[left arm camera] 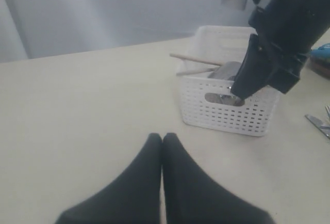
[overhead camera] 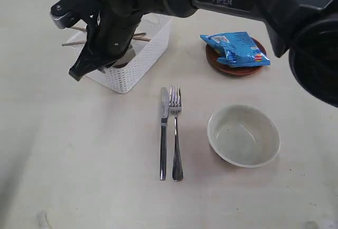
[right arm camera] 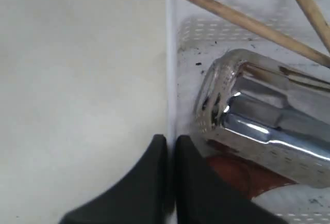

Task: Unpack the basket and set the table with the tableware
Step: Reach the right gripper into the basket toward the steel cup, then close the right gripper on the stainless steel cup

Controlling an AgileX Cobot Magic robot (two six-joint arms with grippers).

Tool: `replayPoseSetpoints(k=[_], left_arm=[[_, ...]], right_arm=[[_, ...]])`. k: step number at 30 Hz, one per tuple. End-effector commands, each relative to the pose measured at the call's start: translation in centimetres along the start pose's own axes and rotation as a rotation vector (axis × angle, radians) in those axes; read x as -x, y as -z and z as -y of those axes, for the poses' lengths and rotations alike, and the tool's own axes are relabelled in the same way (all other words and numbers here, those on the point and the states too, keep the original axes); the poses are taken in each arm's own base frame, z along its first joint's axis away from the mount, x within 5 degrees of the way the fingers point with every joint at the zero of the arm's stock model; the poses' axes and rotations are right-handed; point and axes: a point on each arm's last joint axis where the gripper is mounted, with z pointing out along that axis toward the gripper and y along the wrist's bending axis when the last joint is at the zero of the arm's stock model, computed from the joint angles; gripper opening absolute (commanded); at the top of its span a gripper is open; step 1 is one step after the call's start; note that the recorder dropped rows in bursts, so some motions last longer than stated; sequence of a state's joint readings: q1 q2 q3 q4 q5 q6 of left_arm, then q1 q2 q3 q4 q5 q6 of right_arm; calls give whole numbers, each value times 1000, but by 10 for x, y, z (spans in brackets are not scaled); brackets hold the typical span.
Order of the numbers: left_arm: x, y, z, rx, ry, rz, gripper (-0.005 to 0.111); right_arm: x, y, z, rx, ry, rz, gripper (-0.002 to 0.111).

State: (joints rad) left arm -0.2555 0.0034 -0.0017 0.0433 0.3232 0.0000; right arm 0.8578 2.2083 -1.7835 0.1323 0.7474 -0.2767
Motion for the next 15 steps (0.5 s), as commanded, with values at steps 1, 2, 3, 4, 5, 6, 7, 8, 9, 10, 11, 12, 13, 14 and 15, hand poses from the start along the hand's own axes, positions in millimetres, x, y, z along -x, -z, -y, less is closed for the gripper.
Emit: replayPoseSetpoints(k=[1, 2, 3, 4, 5, 6, 7, 8, 9, 10, 11, 12, 13, 14, 15], left_arm=[[0, 0, 0, -6, -2, 1, 0], [0, 0, 0, -6, -2, 1, 0], [0, 0, 0, -6, -2, 1, 0], [0, 0, 0, -6, -2, 1, 0], [0, 0, 0, -6, -2, 1, 0], [0, 0, 0, -6, -2, 1, 0], [0, 0, 0, -6, -2, 1, 0], [0, 0, 0, -6, -2, 1, 0], [0, 0, 0, -6, -2, 1, 0], [0, 0, 0, -6, -2, 1, 0], [0, 0, 0, -6, -2, 1, 0], [0, 0, 0, -6, -2, 1, 0], [0, 0, 0, -6, -2, 1, 0], [0, 0, 0, -6, -2, 1, 0], [0, 0, 0, -6, -2, 1, 0]], right_arm=[[2, 11, -35, 62, -86, -60, 0], [3, 14, -44, 73, -90, -73, 0], [3, 18, -56, 87, -71, -86, 0], [3, 19, -63, 92, -76, -93, 0], [4, 20, -68, 97, -72, -93, 0], [4, 20, -73, 95, -56, -94, 0], [4, 20, -75, 94, -50, -96, 0], [3, 20, -75, 96, -51, -99, 1], [3, 20, -75, 97, -51, -106, 8], [2, 20, -75, 97, -50, -108, 14], [2, 20, -74, 97, -52, -115, 22], [1, 20, -74, 97, -52, -121, 30], [0, 20, -73, 97, -55, -129, 37], [0, 20, -73, 97, -61, -134, 45], [0, 21, -71, 95, -79, -139, 48]])
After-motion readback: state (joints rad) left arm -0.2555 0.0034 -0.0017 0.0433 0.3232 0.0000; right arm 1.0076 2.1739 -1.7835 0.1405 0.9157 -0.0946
